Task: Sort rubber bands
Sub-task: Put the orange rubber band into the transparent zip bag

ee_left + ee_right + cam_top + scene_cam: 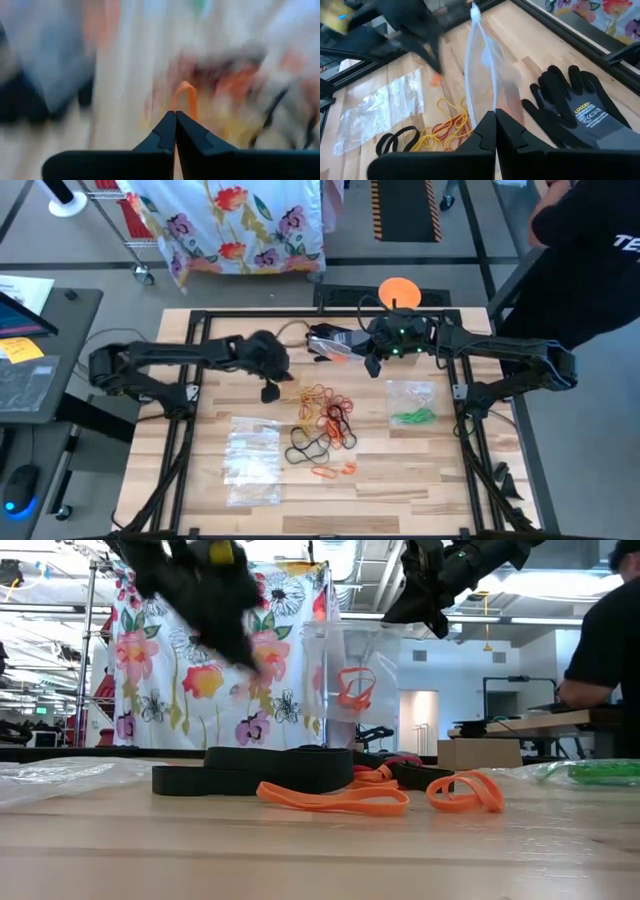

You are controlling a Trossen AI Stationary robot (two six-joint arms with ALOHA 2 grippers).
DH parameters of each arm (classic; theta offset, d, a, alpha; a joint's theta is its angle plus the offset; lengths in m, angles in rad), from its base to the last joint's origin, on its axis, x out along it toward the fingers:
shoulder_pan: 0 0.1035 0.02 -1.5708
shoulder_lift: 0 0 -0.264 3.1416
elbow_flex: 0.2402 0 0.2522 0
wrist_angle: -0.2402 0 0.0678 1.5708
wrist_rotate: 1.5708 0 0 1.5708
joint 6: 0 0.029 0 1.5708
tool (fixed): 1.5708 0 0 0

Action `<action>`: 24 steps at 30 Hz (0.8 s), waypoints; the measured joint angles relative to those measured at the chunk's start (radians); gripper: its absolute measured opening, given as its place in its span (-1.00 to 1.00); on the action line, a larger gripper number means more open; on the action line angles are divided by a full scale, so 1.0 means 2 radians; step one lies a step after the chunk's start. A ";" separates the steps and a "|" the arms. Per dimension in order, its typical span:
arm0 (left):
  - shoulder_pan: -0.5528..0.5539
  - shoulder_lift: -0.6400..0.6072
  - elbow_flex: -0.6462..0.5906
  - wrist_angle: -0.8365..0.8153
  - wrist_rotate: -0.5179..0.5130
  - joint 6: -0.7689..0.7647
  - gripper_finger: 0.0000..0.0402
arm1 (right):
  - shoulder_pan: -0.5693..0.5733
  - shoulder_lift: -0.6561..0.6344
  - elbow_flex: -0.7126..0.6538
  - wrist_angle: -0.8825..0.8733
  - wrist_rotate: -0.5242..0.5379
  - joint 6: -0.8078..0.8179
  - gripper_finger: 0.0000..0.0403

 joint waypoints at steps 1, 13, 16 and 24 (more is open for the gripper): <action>-0.003 -0.012 0.000 0.040 0.007 0.001 -1.00 | 0.000 0.000 0.000 -0.002 0.000 0.004 -1.00; 0.005 0.052 0.026 0.364 -0.006 -0.048 -1.00 | 0.003 0.000 0.000 0.010 0.000 0.014 -1.00; 0.009 0.094 0.061 0.356 -0.006 -0.047 -1.00 | 0.003 0.000 0.000 0.020 0.000 0.023 -1.00; 0.009 0.162 0.135 0.317 -0.005 -0.013 -1.00 | 0.003 0.000 0.000 0.017 -0.003 0.031 -1.00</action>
